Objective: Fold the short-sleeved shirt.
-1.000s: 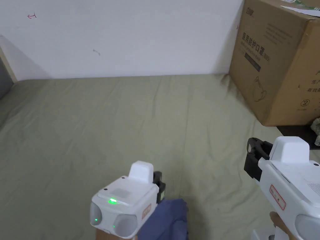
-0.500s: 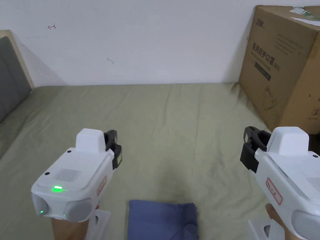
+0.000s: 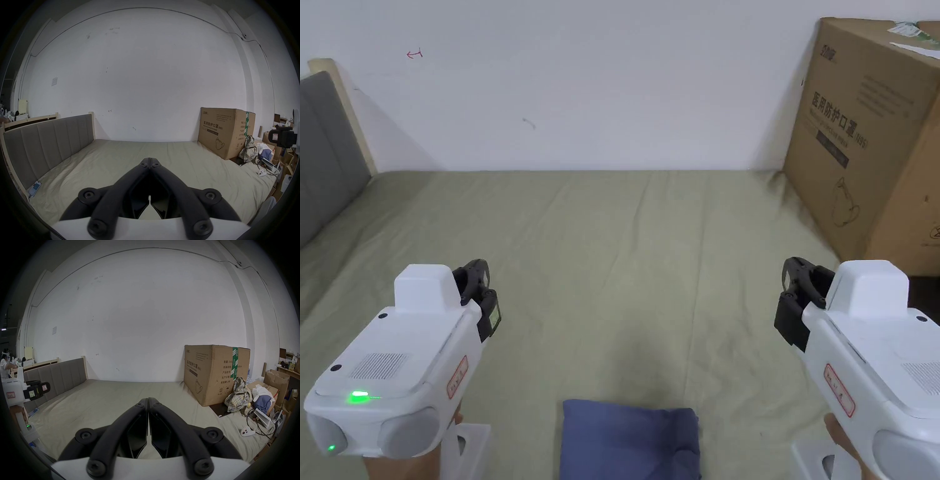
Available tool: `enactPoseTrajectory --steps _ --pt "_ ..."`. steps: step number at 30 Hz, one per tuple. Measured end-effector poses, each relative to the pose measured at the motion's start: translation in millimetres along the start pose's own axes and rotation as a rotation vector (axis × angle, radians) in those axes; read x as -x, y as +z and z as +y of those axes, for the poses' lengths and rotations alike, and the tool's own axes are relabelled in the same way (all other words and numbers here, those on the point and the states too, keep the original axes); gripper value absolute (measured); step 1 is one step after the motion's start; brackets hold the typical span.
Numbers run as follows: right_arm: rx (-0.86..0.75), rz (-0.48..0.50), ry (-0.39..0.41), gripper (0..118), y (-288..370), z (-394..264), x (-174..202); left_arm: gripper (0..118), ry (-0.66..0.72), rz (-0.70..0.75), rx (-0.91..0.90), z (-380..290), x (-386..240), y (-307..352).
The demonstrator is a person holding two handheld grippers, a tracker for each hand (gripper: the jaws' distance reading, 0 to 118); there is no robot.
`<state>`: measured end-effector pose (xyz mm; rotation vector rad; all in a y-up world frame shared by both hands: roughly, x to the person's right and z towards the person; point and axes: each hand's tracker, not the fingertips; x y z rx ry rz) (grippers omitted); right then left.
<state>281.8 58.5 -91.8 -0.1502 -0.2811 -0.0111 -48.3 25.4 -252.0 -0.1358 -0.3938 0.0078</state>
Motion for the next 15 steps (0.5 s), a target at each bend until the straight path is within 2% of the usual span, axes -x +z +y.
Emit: enactPoseTrajectory --steps 9,15 --pt "0.076 0.094 -0.015 0 -33.5 -56.1 19.7 0 -0.007 0.006 0.021 -2.7 7.0 0.0" --pt "0.244 0.183 0.022 0 -57.5 -123.6 46.6 0 0.015 0.012 0.022 -4.1 17.6 1.3"
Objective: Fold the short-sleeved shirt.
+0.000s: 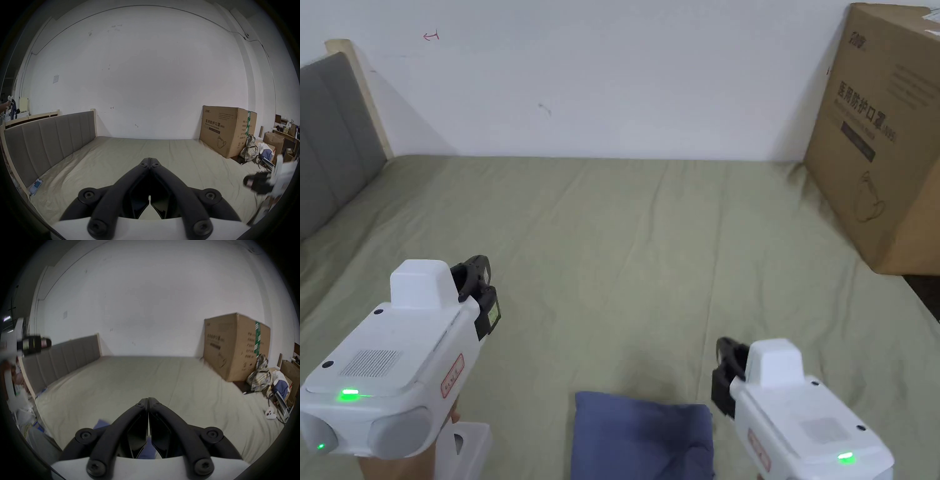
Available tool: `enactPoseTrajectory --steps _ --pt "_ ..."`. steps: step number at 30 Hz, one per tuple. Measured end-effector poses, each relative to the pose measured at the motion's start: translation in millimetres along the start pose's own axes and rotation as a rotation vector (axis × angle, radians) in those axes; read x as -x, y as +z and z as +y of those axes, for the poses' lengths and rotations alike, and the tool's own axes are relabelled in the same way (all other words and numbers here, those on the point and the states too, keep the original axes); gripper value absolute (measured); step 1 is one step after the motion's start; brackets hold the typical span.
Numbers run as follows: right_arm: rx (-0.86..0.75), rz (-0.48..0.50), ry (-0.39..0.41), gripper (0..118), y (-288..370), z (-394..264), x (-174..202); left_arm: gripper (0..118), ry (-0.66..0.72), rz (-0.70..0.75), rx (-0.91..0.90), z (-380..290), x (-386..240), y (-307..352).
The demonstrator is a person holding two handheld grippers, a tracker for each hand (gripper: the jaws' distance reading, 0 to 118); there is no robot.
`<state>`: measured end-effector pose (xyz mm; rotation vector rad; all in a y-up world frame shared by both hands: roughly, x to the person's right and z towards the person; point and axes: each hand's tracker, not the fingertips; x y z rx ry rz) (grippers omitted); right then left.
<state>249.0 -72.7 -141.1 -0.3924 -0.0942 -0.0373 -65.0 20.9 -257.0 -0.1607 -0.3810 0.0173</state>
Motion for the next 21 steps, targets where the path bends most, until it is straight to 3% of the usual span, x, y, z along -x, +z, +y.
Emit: enactPoseTrajectory --steps 7,16,21 --pt "0.161 0.061 0.042 0 -43.6 -65.9 25.4 0 0.002 0.018 0.008 -3.7 11.3 1.1" --pt "0.355 0.023 0.041 0 -79.1 -129.2 29.2 0 0.022 0.022 0.083 -20.8 22.5 -8.5" --pt "0.364 0.027 0.016 0 -84.5 -132.8 24.6 0 0.143 -0.078 0.213 -42.9 23.2 -20.4"
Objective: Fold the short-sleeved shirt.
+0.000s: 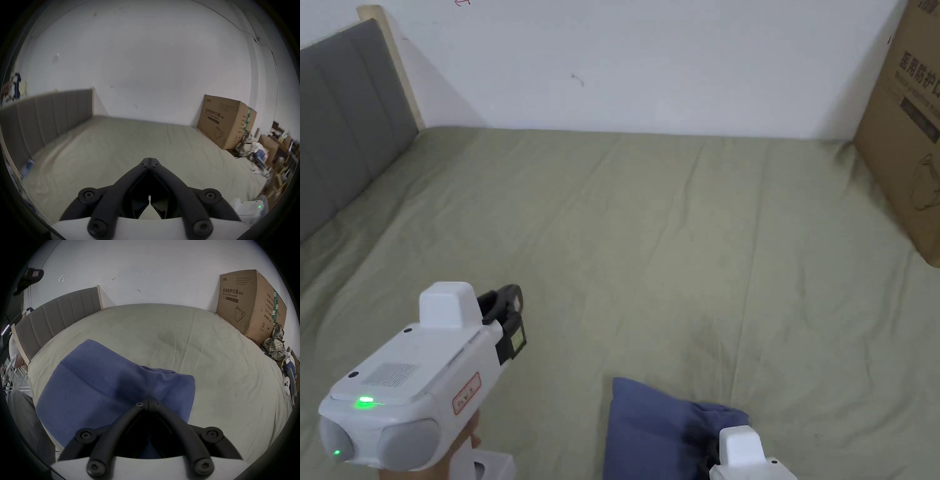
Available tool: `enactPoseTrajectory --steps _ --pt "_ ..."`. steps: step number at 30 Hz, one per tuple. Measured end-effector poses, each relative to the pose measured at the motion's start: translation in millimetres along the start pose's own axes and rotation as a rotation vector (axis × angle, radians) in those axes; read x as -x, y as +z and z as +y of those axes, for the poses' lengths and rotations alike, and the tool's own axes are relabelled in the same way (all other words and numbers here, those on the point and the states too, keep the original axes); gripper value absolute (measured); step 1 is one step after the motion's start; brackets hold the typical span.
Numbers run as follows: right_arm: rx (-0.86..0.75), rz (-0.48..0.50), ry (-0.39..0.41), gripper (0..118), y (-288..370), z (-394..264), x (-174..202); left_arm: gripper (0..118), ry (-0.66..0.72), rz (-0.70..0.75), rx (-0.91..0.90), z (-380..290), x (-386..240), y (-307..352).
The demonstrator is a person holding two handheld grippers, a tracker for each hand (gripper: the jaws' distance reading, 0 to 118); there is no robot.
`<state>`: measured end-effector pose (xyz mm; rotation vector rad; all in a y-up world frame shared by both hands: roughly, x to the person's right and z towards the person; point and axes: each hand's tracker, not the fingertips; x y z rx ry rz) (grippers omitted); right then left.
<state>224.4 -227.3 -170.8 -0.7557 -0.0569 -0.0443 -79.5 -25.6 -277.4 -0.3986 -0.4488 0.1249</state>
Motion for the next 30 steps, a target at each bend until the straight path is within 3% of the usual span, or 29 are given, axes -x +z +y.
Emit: enactPoseTrajectory --steps 2,4,5,6,7,9,10,11,17,19,24,27,30 --pt "0.009 0.001 0.003 0 -1.4 1.2 -0.9 6 0.085 -0.070 0.083 -15.0 2.8 -11.2" --pt "0.007 0.005 -0.001 0 -1.0 -0.5 -1.6 25 0.188 -0.112 0.210 -32.0 5.2 -25.2" --pt "0.002 0.007 -0.005 0 -0.6 -1.7 -2.0 43 0.247 -0.142 0.283 -42.0 7.5 -33.8" --pt "0.000 0.008 -0.007 0 0.7 -2.1 -1.7 74 0.296 -0.153 0.342 -51.4 9.4 -42.6" --pt "-0.001 0.009 -0.007 0 1.1 -1.9 -1.6 88 0.325 -0.181 0.437 -61.6 10.8 -53.7" --pt "0.001 0.011 -0.011 0 1.1 -1.4 -2.1 94 0.346 -0.218 0.574 -81.1 9.6 -72.4" --pt "0.003 0.013 -0.013 0 1.9 -0.7 -2.0 107 0.341 -0.209 0.617 -90.1 7.5 -79.6" --pt "0.004 0.015 -0.015 0 2.2 -0.6 -2.4 111 0.341 -0.206 0.617 -98.2 5.3 -84.2" --pt "0.003 0.025 -0.022 0 2.2 -0.7 -5.2 108 0.345 -0.276 0.773 -130.4 -2.5 -120.8" --pt "0.006 0.030 -0.023 0 2.5 0.0 -5.9 92 0.355 -0.295 0.777 -137.3 -4.2 -130.4" --pt "0.010 0.038 -0.017 0 2.5 0.6 -7.4 39 0.375 -0.338 0.841 -149.6 -8.9 -141.6" --pt "0.018 0.047 -0.019 0 2.6 2.8 -8.9 25 0.371 -0.344 0.852 -149.8 -5.9 -144.7" --pt "0.049 0.061 -0.030 0 2.6 11.4 -12.7 20 0.379 -0.342 0.844 -147.1 -7.9 -141.8"
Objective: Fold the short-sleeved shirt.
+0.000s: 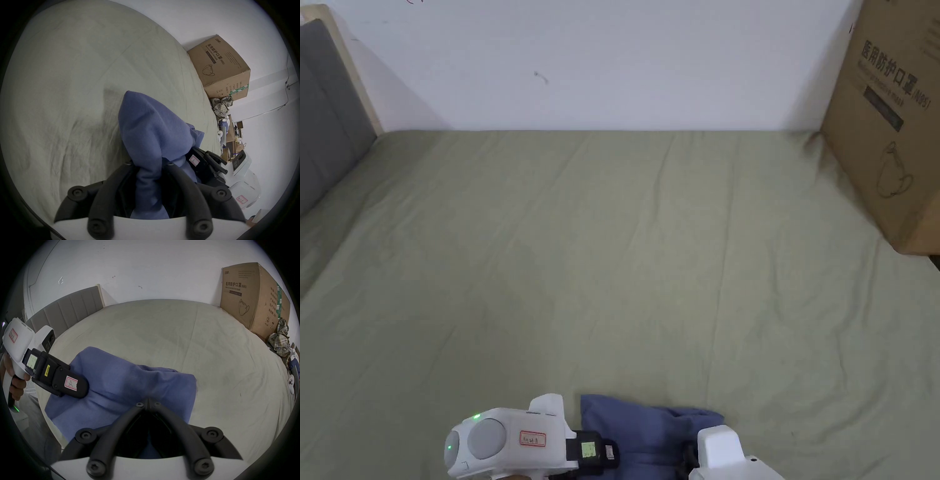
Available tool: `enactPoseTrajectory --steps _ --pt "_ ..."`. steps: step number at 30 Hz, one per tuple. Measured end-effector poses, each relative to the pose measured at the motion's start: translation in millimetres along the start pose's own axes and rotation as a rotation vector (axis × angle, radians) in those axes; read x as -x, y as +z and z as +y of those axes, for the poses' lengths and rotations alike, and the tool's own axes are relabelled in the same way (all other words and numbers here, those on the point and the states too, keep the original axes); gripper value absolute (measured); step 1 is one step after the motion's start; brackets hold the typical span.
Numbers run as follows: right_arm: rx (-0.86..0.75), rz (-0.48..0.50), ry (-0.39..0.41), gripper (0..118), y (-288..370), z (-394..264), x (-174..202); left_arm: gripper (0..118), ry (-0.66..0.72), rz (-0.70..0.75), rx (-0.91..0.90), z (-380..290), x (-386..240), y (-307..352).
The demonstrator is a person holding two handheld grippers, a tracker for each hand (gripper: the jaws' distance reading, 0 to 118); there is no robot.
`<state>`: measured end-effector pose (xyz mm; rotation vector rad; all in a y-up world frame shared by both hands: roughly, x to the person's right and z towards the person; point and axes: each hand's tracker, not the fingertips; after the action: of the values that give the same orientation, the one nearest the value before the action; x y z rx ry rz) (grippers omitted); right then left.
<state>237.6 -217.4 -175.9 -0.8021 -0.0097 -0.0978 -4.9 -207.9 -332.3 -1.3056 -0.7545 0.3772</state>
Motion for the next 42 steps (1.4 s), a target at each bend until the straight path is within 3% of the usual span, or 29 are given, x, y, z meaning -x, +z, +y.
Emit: enactPoseTrajectory --steps 3,6,9,15,25,34,37,39,41,42 --pt "-0.005 0.018 0.005 0 13.1 13.2 -0.8 18 -0.054 0.010 -0.037 0.9 -12.0 16.5" --pt "-0.119 0.024 0.035 0 41.2 35.1 2.0 17 -0.086 -0.002 -0.087 13.6 -12.8 47.5" --pt "-0.205 0.011 0.060 0 67.6 60.4 3.5 17 -0.175 0.088 -0.112 32.3 0.7 88.1" --pt "-0.286 0.004 0.075 0 97.5 102.2 8.0 17 -0.196 0.309 -0.164 73.9 70.4 180.9" --pt "-0.357 -0.017 0.073 0 104.2 142.7 35.4 17 -0.025 0.593 -0.241 121.8 193.8 309.5" --pt "-0.318 -0.041 0.051 0 81.8 146.3 39.0 19 0.108 0.644 -0.217 132.7 250.4 304.6" --pt "-0.309 -0.049 0.033 0 78.6 144.7 36.3 33 0.132 0.689 -0.200 132.3 255.7 292.3" --pt "-0.308 -0.054 0.022 0 79.8 144.0 35.2 36 0.170 0.736 -0.203 132.8 258.6 288.2" --pt "-0.307 -0.057 0.023 0 81.0 142.8 29.3 55 0.169 0.760 -0.206 131.1 254.2 287.0" --pt "-0.309 -0.061 0.028 0 83.7 143.2 28.6 71 0.169 0.765 -0.222 130.4 252.8 289.2"
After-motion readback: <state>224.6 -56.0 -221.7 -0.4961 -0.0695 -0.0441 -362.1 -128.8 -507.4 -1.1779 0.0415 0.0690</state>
